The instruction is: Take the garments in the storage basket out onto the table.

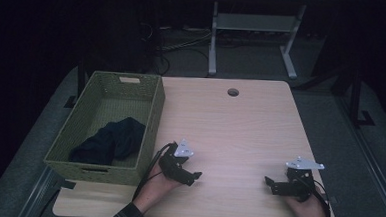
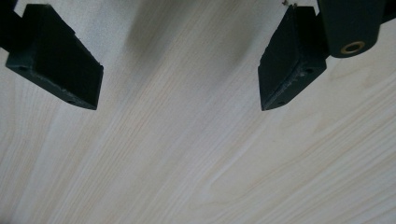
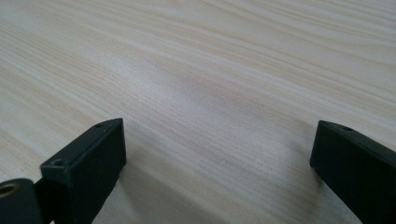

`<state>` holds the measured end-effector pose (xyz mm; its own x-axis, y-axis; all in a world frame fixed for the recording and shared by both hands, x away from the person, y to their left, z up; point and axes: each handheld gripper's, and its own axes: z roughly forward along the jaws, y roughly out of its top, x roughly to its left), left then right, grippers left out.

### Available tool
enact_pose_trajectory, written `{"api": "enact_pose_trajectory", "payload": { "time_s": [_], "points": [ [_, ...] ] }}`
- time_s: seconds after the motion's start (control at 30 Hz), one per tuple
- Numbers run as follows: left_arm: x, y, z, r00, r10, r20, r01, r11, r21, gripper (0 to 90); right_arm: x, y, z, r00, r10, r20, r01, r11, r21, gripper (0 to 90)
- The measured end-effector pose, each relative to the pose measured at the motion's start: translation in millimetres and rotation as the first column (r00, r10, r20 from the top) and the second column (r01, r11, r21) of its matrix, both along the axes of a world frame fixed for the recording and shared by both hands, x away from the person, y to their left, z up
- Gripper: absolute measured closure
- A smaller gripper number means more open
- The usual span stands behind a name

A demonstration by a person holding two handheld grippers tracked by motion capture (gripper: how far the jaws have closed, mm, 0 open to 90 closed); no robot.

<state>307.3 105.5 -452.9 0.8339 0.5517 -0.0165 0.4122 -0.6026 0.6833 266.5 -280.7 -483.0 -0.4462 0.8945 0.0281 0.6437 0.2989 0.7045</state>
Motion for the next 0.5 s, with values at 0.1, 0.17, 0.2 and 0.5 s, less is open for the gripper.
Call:
{"api": "enact_pose_trajectory", "payload": {
  "time_s": [0.1, 0.17, 0.2, 0.5],
  "points": [
    [0.7, 1.6, 3.5, 1.0000, 0.000, 0.001, 0.000, 1.0000, -0.001, 13.7, 0.0, 0.0, 0.0, 1.0000, 0.000, 0.000, 0.000, 1.0000, 0.000, 3.2],
    [1.0, 2.4, 5.1, 1.0000, 0.004, 0.001, -0.004, 1.0000, -0.008, 13.7, 0.0, 0.0, 0.0, 1.0000, 0.000, 0.000, 0.000, 1.0000, 0.000, 3.3],
    [1.3, 3.2, 5.9, 1.0000, 0.004, 0.003, -0.004, 1.0000, -0.005, 13.7, 0.0, 0.0, 0.0, 1.0000, 0.000, 0.000, 0.000, 1.0000, 0.000, 3.3],
    [2.3, 6.0, 10.4, 0.9998, 0.003, -0.020, -0.003, 0.9998, -0.017, 13.7, 0.0, 0.0, 0.0, 1.0000, 0.000, 0.000, 0.000, 1.0000, 0.000, 3.2]
  ]
}}
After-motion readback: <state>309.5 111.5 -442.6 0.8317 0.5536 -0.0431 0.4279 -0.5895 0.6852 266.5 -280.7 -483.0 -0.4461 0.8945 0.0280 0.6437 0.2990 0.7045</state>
